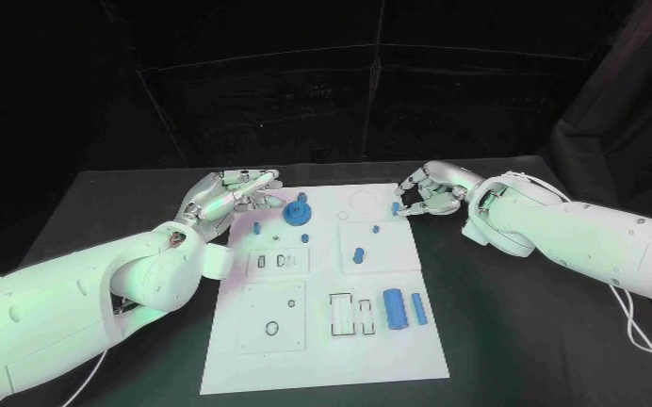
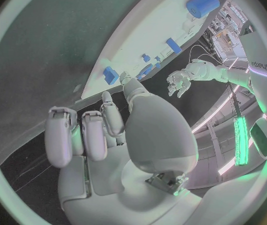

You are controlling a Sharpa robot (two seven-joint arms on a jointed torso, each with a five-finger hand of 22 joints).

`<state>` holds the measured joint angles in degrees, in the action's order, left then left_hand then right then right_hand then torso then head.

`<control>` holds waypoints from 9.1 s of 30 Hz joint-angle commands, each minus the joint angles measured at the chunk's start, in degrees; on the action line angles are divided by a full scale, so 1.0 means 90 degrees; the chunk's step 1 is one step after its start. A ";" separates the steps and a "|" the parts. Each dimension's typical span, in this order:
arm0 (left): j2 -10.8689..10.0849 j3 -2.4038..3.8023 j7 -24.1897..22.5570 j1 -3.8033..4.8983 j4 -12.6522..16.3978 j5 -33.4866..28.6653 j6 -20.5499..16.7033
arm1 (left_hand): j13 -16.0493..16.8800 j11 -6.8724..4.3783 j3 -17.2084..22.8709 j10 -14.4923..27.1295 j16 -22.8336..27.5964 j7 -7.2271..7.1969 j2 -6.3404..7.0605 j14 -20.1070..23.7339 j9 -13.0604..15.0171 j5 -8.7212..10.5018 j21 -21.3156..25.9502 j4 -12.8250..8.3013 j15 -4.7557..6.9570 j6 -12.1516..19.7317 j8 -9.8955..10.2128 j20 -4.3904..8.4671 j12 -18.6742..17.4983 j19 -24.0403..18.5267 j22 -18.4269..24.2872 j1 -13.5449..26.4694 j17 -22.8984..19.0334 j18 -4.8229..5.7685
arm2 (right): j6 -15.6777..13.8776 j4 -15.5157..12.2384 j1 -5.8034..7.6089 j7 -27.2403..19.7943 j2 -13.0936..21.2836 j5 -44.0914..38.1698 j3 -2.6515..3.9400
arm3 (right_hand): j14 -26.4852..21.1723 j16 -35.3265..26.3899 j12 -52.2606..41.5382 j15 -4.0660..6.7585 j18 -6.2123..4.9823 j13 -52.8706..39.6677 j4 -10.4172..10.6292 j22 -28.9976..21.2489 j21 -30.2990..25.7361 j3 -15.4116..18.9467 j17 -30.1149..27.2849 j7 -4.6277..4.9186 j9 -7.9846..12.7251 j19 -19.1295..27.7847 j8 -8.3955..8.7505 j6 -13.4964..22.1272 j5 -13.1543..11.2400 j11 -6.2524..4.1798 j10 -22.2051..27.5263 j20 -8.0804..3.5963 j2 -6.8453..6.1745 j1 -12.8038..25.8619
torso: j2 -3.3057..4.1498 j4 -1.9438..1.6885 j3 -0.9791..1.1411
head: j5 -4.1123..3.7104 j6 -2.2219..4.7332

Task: Assemble the parts on the task board

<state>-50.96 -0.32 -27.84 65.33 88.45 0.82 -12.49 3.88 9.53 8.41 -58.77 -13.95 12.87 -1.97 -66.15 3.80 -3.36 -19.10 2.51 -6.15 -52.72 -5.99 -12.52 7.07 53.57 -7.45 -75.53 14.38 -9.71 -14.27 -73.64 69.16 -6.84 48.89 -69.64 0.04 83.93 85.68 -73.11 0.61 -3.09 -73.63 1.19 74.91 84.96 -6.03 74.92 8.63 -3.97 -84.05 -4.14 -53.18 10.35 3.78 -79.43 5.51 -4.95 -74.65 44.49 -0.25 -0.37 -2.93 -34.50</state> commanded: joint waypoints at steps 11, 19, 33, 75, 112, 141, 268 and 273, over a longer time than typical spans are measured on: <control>0.0012 0.0002 0.0003 0.0006 -0.0014 0.0032 0.0114 | -0.0007 0.0021 0.0013 -0.0011 0.0012 0.0043 -0.0020 -0.0005 -0.0009 -0.0006 0.0026 -0.0018 -0.0006 -0.0002 0.0041 -0.0007 -0.0041 0.0028 0.0010 0.0015 0.0006 -0.0085 | 0.0155 0.0228 -0.0058 -0.0027 -0.0193 -0.0121 0.0004 | 0.0457 -0.0014 -0.0001 0.0030 0.0031 -0.0033 -0.0137 0.0109 -0.0031 -0.0122 0.0643 0.0004 -0.0008 0.0007 -0.0033 -0.0076 -0.0002 -0.0030 -0.0022 -0.0037 0.0179 -0.0169 | -0.0006 -0.0007 -0.0003 | -0.0005 -0.0047; 0.0007 0.0002 0.0008 0.0005 -0.0021 0.0032 0.0116 | -0.0006 0.0020 0.0026 -0.0013 0.0020 0.0042 -0.0020 -0.0004 -0.0009 -0.0005 0.0031 -0.0028 -0.0006 -0.0004 0.0044 -0.0007 -0.0045 0.0029 0.0014 0.0018 0.0013 -0.0086 | 0.0268 0.0282 -0.0065 0.0008 -0.0246 -0.0221 0.0004 | 0.0460 -0.0010 -0.0018 0.0033 0.0033 -0.0057 -0.0241 0.0119 -0.0028 -0.0227 0.0657 0.0006 -0.0019 0.0002 -0.0082 -0.0221 -0.0094 -0.0032 -0.0038 -0.0040 0.0278 -0.0239 | -0.0007 -0.0002 -0.0002 | 0.0000 -0.0059; -0.0002 0.0002 0.0022 0.0005 -0.0027 0.0032 0.0123 | -0.0006 0.0020 0.0026 -0.0013 0.0020 0.0042 -0.0020 -0.0004 -0.0009 -0.0005 0.0031 -0.0028 -0.0006 -0.0004 0.0044 -0.0007 -0.0045 0.0029 0.0014 0.0018 0.0013 -0.0086 | 0.0285 0.0295 -0.0067 0.0033 -0.0272 -0.0298 0.0004 | 0.0464 -0.0008 -0.0068 0.0057 0.0035 -0.0109 -0.0289 0.0133 -0.0024 -0.0346 0.0674 -0.0037 -0.0032 -0.0006 -0.0169 -0.0504 -0.0246 -0.0066 -0.0081 -0.0057 0.0420 -0.0180 | -0.0009 -0.0002 0.0001 | -0.0013 -0.0072; 0.0007 0.0002 0.0031 0.0030 -0.0240 0.0029 0.0120 | -0.0005 0.0019 0.0045 -0.0018 0.0032 0.0040 -0.0020 -0.0004 -0.0008 -0.0005 0.0039 -0.0042 -0.0006 -0.0007 0.0048 -0.0008 -0.0051 0.0030 0.0021 0.0029 0.0025 -0.0086 | -0.0838 -0.1232 -0.0056 0.2032 -0.1404 -0.1456 0.0000 | 0.0499 0.0052 -0.0148 0.0284 0.0043 -0.0234 -0.0405 0.0167 -0.0015 -0.0993 0.0822 -0.0328 -0.0124 -0.0045 -0.0488 -0.1145 -0.0176 -0.0320 -0.0217 -0.0283 0.0798 0.0057 | -0.0193 -0.0087 -0.0090 | 0.0347 -0.0368; 0.0106 0.0003 0.0017 0.0088 -0.0370 -0.0034 0.0084 | -0.0004 0.0017 0.0053 -0.0025 0.0036 0.0037 -0.0021 -0.0005 -0.0006 -0.0005 0.0041 -0.0047 -0.0005 -0.0013 0.0047 -0.0008 -0.0050 0.0031 0.0023 0.0032 0.0029 -0.0087 | 0.0230 -0.1034 -0.0419 0.2360 -0.2254 -0.2405 -0.0221 | 0.0491 0.0031 -0.0098 0.0269 0.0031 -0.0202 -0.0360 0.0106 -0.0044 -0.1027 0.0788 -0.0308 -0.0112 -0.0023 -0.0454 -0.1104 -0.0177 -0.0302 -0.0188 -0.0270 0.0747 0.0217 | -0.0220 -0.0139 -0.0094 | 0.0666 -0.0563; 0.0111 0.0002 0.0031 0.0087 -0.0397 -0.0034 0.0120 | -0.0003 0.0016 0.0067 -0.0033 0.0045 0.0036 -0.0020 -0.0005 -0.0005 -0.0005 0.0046 -0.0057 -0.0004 -0.0019 0.0048 -0.0008 -0.0052 0.0033 0.0027 0.0039 0.0037 -0.0087 | 0.0607 -0.1037 -0.0450 0.2489 -0.2243 -0.2565 -0.0223 | 0.0465 -0.0041 0.0218 0.0168 -0.0006 0.0035 -0.0324 -0.0095 -0.0150 -0.0984 0.0685 -0.0154 -0.0024 0.0059 -0.0216 -0.0774 0.0193 -0.0176 0.0028 -0.0182 0.0311 0.0551 | -0.0218 -0.0136 -0.0096 | 0.0664 -0.0580; 0.2069 -0.0671 0.7214 0.1085 -0.1522 0.6104 0.2701 | 0.5683 -0.1258 -0.2144 -0.1615 -0.8450 -0.1184 -0.0214 -0.2650 0.2739 0.0026 -0.6694 0.1334 0.1278 -0.0207 -0.3360 0.1303 0.6236 0.3534 -0.7136 0.1066 0.8402 0.0703 | -0.0233 -0.1300 0.0412 0.0317 -0.0032 0.1784 -0.0105 | 0.0196 -0.1054 0.0950 0.0031 -0.0301 0.0843 0.0407 -0.1829 -0.1184 0.0837 -0.0547 0.0032 -0.0014 0.0645 -0.0236 0.0134 0.0563 0.0003 0.0719 -0.0054 0.0349 0.0376 | -0.0626 -0.0082 0.0029 | 0.0711 -0.0942; 0.2083 -0.0681 0.7195 0.1085 -0.1519 0.6104 0.2683 | 0.5688 -0.1259 -0.2138 -0.1615 -0.8450 -0.1186 -0.0219 -0.2650 0.2762 0.0027 -0.6696 0.1299 0.1279 -0.0199 -0.3378 0.1304 0.6242 0.3531 -0.7139 0.1023 0.8402 0.0703 | -0.0208 -0.1284 0.0412 0.0324 -0.0048 0.1784 -0.0105 | 0.0196 -0.1054 0.0950 0.0031 -0.0301 0.0843 0.0407 -0.1829 -0.1184 0.0837 -0.0547 0.0032 -0.0014 0.0645 -0.0236 0.0134 0.0563 0.0003 0.0719 -0.0054 0.0349 0.0376 | -0.0628 -0.0084 0.0029 | 0.0713 -0.0954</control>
<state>-32.28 -6.43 36.77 74.98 74.76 55.39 10.87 55.02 -1.64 -10.78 -72.99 -89.82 2.13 -3.89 -83.85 28.61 -3.15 -79.04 14.57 5.02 -54.86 -36.19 -1.17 63.01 84.01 -71.65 -65.77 74.92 -4.39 -16.74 -85.21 72.75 -3.86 48.51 -53.62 -0.96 83.93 76.41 -64.93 0.60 -4.88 -66.09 4.72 58.50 74.67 1.14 70.04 9.16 -4.10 -78.23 -5.94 -51.67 15.06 4.10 -73.17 5.20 -2.32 -71.41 38.84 -0.99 -0.12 3.46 -43.06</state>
